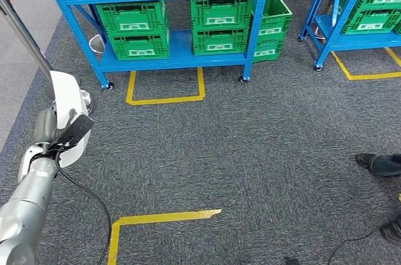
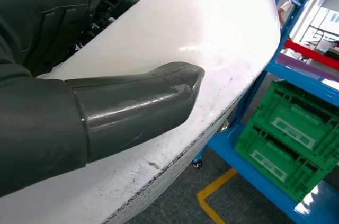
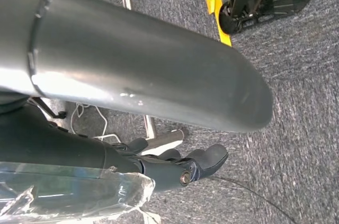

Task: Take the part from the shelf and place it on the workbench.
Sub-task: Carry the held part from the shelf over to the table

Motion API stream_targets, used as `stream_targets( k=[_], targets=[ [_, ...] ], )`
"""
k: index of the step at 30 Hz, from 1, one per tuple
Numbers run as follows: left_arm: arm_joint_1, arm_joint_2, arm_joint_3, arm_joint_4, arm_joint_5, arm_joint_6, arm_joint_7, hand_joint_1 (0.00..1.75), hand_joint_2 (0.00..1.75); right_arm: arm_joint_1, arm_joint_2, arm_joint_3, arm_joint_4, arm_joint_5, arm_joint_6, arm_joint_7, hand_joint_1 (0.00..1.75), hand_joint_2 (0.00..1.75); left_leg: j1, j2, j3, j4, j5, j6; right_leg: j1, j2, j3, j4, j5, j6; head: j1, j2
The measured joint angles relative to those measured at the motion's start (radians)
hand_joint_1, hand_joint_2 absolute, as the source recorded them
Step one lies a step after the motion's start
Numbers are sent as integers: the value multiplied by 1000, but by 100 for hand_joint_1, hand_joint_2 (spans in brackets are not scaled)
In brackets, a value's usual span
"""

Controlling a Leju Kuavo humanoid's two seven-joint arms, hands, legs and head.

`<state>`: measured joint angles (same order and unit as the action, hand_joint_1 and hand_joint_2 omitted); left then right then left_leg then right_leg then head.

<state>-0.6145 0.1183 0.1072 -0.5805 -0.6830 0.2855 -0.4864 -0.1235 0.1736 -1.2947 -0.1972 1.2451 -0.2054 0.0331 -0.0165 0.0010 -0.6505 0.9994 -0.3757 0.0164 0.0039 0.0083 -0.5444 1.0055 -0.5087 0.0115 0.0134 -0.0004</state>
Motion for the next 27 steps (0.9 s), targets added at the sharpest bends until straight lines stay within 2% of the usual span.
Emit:
stream_targets(
  k=[12, 14, 16, 17, 18, 19, 21, 22, 23, 24, 25, 26, 27],
  targets=[
    [-4, -1, 0, 0, 4, -6, 8, 175, 175, 0, 0, 0, 0, 0, -1, 0, 0, 0, -4, 0, -1, 0, -1, -1, -5, 0, 0, -1, 0, 0, 0, 0],
    [-5, 0, 0, 0, 4, -6, 8, 175, 175, -1, 0, 0, 0, 0, -1, 0, 0, 0, -7, 0, -1, 1, -6, 7, -8, -1, 3, -9, 2, 9, 0, 0],
    [-8, 2, 0, -3, 4, -4, 8, 175, 175, -2, 1, 0, 0, 0, -2, 0, 0, 0, -6, 0, 14, -21, -3, 21, -8, -1, 8, -20, 4, 20, 0, 0],
    [-11, 2, 0, -4, 4, -3, 8, 175, 175, -2, 1, 0, 0, 0, -2, -1, 0, 0, -2, 1, 26, -38, 1, 27, -7, -1, 3, -8, -5, 22, 0, 0],
    [-14, 2, 0, -6, 4, -2, 8, 175, 175, -3, 0, 0, 0, 0, -3, -2, 0, 0, 1, 2, 37, -53, 6, 30, -6, -1, -13, 24, -24, 23, 1, 0],
    [-17, 1, 0, -6, 4, -1, 8, 175, 175, -3, 0, 0, 0, 0, -4, -2, 0, 0, 3, 3, 42, -59, 8, 31, -8, -1, -43, 80, -50, 24, 3, 0],
    [-20, -1, -1, -6, 4, 0, 10, 175, 175, -2, 0, 0, 0, 0, -4, -2, 0, 0, 5, 3, 45, -60, 6, 31, -13, -2, -121, 214, -105, 30, 5, 0],
    [-18, -2, -1, -6, 4, 1, 11, 175, 175, -1, 0, 0, 0, 0, -4, -2, 0, 0, 6, 3, 45, -59, 3, 28, -16, -2, -148, 254, -110, 33, 5, 0],
    [-16, -3, -1, -6, 4, 1, 12, 175, 175, 0, 0, 0, 0, 0, -4, -2, 0, 0, 8, 3, 45, -55, -1, 23, -19, -2, -157, 255, -94, 38, 5, 0],
    [-15, -4, -1, -6, 3, 1, 13, 175, 175, 0, 0, 0, 0, 0, -4, -2, 0, 0, 11, 3, 46, -49, -6, 16, -22, -3, -144, 214, -59, 42, 5, 0],
    [-15, -5, -1, -6, 3, 2, 16, 175, 175, 0, 0, 0, 0, 0, -4, -2, 0, 0, 15, 2, 46, -39, -14, 9, -27, -5, -114, 144, -16, 48, 5, 0],
    [-15, -5, -1, -6, 3, 2, 18, 175, 175, 0, 1, 0, 0, 0, -4, -2, 0, 0, 18, 2, 45, -27, -23, 0, -29, -5, -86, 83, 14, 51, 7, 0],
    [-16, -5, -1, -6, 3, 3, 20, 175, 175, 0, 2, 0, 1, 0, -4, -2, 0, 0, 18, 2, 42, -13, -31, -8, -31, -4, -63, 37, 31, 50, 7, 0]
  ],
)
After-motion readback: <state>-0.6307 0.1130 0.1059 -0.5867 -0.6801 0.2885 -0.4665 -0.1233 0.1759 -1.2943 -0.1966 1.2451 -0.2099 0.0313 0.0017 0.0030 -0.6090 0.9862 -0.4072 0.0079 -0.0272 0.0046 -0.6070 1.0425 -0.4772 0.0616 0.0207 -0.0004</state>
